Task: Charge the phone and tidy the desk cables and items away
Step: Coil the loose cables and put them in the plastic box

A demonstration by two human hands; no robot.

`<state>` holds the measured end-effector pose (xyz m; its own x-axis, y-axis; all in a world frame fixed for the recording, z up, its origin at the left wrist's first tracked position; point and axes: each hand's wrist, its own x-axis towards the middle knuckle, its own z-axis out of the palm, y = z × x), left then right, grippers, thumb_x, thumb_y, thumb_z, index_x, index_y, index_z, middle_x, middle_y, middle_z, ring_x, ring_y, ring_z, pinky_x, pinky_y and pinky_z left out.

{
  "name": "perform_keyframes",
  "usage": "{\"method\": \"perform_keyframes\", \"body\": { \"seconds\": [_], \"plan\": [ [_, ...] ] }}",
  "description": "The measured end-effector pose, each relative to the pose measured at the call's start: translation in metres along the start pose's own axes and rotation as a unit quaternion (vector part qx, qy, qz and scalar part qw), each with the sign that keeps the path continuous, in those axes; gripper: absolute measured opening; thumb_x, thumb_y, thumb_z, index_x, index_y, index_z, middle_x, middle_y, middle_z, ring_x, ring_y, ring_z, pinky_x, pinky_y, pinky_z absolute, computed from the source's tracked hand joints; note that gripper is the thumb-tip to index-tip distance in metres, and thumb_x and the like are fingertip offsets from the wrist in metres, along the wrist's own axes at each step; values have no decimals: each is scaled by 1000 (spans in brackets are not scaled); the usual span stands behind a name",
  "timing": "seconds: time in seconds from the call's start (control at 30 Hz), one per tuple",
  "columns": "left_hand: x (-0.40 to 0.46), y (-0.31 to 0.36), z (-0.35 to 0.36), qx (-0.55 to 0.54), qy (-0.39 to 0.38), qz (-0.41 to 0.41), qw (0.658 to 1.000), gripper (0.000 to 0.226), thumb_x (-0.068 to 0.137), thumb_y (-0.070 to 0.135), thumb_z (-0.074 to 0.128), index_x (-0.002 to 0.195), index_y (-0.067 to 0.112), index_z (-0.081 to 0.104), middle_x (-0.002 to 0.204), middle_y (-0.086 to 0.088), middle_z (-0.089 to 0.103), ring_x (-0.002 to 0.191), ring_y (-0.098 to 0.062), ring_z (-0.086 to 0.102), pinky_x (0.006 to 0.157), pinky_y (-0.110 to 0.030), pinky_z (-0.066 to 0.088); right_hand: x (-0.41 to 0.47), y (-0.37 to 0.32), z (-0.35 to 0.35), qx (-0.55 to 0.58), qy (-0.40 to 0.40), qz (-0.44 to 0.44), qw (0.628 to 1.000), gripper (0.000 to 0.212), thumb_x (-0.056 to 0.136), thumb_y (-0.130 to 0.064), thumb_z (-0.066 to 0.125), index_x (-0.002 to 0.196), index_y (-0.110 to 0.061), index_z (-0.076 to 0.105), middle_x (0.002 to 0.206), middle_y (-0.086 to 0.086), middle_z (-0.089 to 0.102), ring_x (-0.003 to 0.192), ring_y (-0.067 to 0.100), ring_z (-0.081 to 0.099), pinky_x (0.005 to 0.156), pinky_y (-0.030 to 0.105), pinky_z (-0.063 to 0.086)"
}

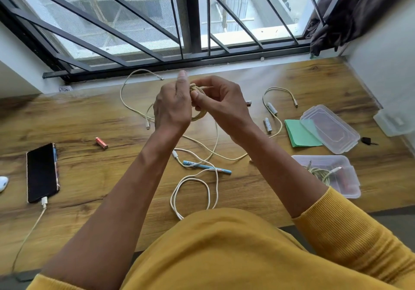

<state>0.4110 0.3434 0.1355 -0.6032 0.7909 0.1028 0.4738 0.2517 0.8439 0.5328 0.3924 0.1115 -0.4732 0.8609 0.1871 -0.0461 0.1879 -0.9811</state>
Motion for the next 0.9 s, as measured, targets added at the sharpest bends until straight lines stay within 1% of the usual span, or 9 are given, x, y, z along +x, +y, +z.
{"method": "perform_keyframes", "body": {
  "seconds": [0.13, 0.3, 0.43, 0.53, 0.6, 0.7, 0.77, 0.83, 0.9],
  "plan": [
    [-2, 0, 0, 12, -4, -8, 1000, 64, 113, 51, 31, 70, 14, 59, 69, 0, 62, 71, -22, 59, 67, -42, 46, 2, 4, 0, -28, 8, -3, 1000, 18, 93, -16, 77, 108, -6, 78, 91, 8, 80, 85, 23, 78, 80, 49, 64],
    [-1, -4, 1, 33, -10, -3, 999, 63, 114, 47, 34, 61, 20, 55, 65, 3, 57, 64, -17, 52, 60, -38, 35, 2, 6, 0, -35, 18, 8, 999, 11, 94, -7, 77, 104, -6, 80, 86, 7, 80, 79, 16, 76, 75, 38, 63],
    [-2, -12, 4, 21, -14, -6, 1000, 66, 110, 52, 30, 71, 13, 66, 73, -4, 67, 75, -28, 63, 69, -45, 49, -2, 4, 0, 44, 17, 64, 997, 24, 91, -2, 78, 115, -1, 72, 84, 14, 77, 76, 21, 74, 77, 40, 62],
    [-4, -12, 5, -9, -30, -3, 999, 66, 108, 53, 29, 68, 12, 61, 66, -2, 64, 67, -24, 59, 69, -48, 50, -3, 2, -5, 127, -7, 102, 987, 37, 93, -1, 75, 127, -1, 62, 89, 19, 73, 78, 25, 71, 79, 40, 59],
    [-5, -11, 4, -43, -44, -1, 998, 62, 112, 47, 33, 62, 19, 57, 60, 2, 60, 61, -19, 56, 65, -47, 49, -4, 1, -7, 188, -29, 118, 975, 37, 96, 0, 71, 131, -1, 59, 95, 23, 70, 83, 29, 68, 77, 38, 57],
    [-1, -18, 2, -96, -76, -15, 992, 60, 111, 47, 34, 72, 20, 70, 70, -1, 71, 73, -25, 67, 73, -50, 57, -4, 2, -9, 250, -71, 121, 958, 33, 99, 3, 64, 132, 1, 62, 101, 19, 72, 90, 29, 68, 80, 34, 58],
    [1, -21, 2, -127, -91, -30, 987, 60, 110, 48, 34, 86, 16, 78, 81, -6, 77, 78, -26, 70, 75, -47, 56, -4, 2, -10, 277, -92, 124, 948, 35, 98, 10, 59, 133, 6, 63, 103, 19, 73, 91, 27, 70, 83, 31, 58],
    [3, -23, 2, -135, -87, -49, 986, 62, 109, 48, 35, 84, 10, 77, 77, -9, 75, 71, -19, 64, 71, -43, 51, -4, 2, -8, 286, -96, 127, 945, 41, 91, 19, 59, 131, 8, 64, 101, 20, 72, 90, 25, 71, 84, 30, 58],
    [4, -24, 1, -138, -87, -55, 985, 61, 107, 50, 35, 82, 12, 76, 71, -5, 69, 67, -16, 57, 69, -41, 45, -3, 1, -4, 268, -86, 117, 952, 40, 88, 21, 64, 124, 5, 67, 98, 19, 72, 87, 23, 71, 81, 28, 58]
  ]
}}
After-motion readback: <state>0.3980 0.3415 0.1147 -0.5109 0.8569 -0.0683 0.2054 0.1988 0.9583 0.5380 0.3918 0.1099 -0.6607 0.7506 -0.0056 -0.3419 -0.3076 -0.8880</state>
